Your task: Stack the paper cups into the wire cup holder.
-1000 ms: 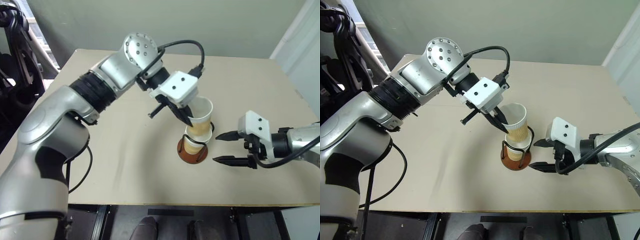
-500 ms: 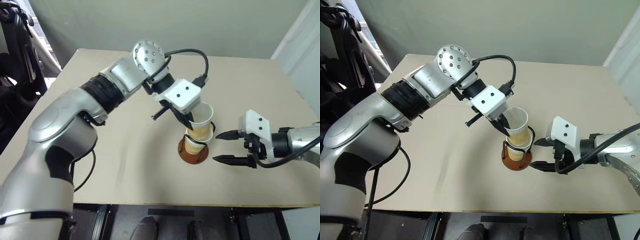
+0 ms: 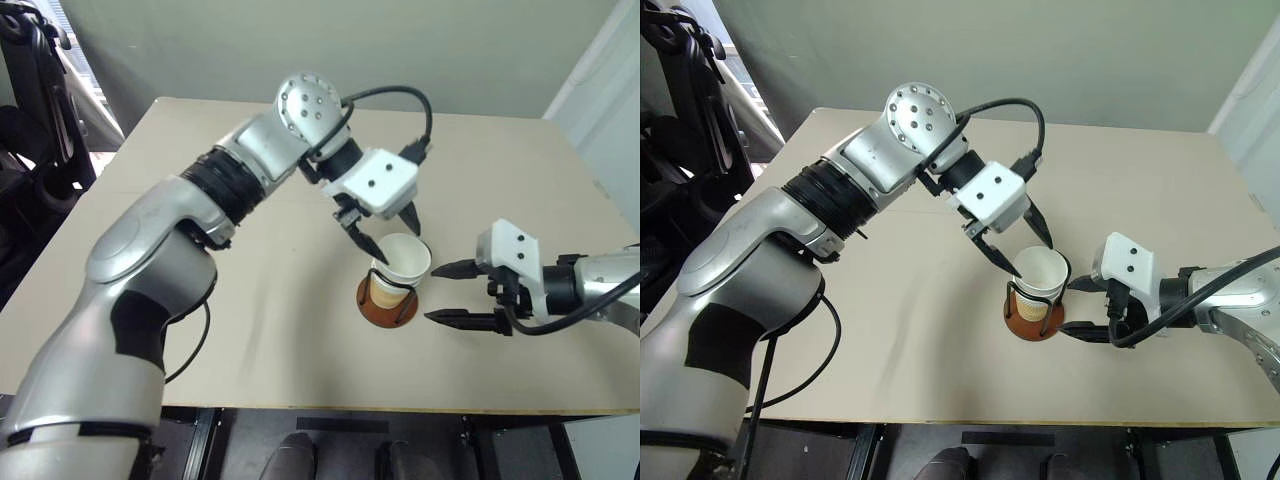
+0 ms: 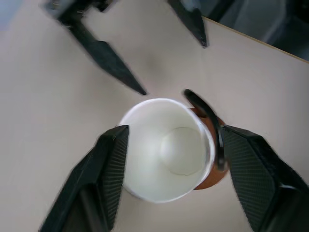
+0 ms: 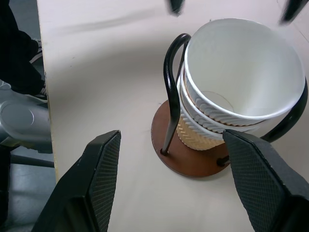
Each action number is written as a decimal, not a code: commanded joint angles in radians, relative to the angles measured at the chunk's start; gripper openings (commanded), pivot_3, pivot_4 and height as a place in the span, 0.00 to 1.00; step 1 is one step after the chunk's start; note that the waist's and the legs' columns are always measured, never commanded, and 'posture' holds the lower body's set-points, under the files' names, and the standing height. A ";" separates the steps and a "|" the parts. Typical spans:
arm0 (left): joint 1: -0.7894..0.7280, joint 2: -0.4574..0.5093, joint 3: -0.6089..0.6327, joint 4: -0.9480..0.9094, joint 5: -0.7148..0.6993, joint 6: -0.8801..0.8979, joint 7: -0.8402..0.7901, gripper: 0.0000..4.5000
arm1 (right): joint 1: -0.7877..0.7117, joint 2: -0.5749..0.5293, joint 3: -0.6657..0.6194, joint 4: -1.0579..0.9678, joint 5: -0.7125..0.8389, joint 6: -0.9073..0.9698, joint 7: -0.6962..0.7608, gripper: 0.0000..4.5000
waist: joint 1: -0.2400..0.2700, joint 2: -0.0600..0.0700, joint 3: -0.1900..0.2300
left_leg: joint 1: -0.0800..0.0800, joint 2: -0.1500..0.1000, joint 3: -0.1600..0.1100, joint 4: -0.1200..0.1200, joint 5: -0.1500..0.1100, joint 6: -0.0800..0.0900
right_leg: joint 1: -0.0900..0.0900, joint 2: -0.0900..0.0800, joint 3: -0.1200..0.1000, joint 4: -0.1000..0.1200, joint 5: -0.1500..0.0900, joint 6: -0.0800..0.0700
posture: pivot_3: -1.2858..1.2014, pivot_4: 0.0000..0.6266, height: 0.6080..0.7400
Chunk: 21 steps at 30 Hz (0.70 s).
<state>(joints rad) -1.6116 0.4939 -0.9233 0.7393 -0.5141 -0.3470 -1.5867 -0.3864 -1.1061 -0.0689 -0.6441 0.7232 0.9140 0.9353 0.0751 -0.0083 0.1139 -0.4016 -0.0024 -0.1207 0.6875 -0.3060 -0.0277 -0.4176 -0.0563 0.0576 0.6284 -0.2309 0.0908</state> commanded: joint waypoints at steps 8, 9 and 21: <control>0.141 -0.037 0.425 0.034 0.160 0.166 0.168 0.69 | -0.004 -0.042 -0.006 0.108 -0.116 -0.112 0.043 0.75 | 0.001 0.001 0.000 | 0.000 0.000 0.001 0.003 -0.001 0.001 | 0.000 0.000 0.001 0.001 0.000 0.001 | 0.52 0.24 1.00; 0.178 -0.016 0.453 -0.009 0.171 0.197 0.190 0.69 | -0.003 -0.053 0.003 0.127 -0.143 -0.133 0.052 0.75 | 0.000 0.001 0.000 | 0.001 0.000 0.002 0.003 -0.001 0.001 | 0.000 0.001 0.001 0.001 0.000 0.001 | 0.52 0.24 1.00; 0.477 0.066 0.694 -0.307 0.271 0.452 0.478 0.69 | -0.050 0.014 0.087 0.327 -0.392 -0.278 -0.021 0.75 | 0.003 0.001 -0.001 | 0.002 0.000 0.001 0.006 -0.001 0.001 | 0.000 0.001 0.001 0.003 0.000 0.001 | 0.52 0.24 1.00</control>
<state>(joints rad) -1.1411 0.5533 -0.2820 0.4902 -0.2453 0.0757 -1.1538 -0.4130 -1.1065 0.0245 -0.3314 0.3620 0.6539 0.9482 0.0782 -0.0073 0.1133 -0.3997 -0.0023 -0.1198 0.6946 -0.3067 -0.0266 -0.4171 -0.0555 0.0586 0.6319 -0.2308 0.0919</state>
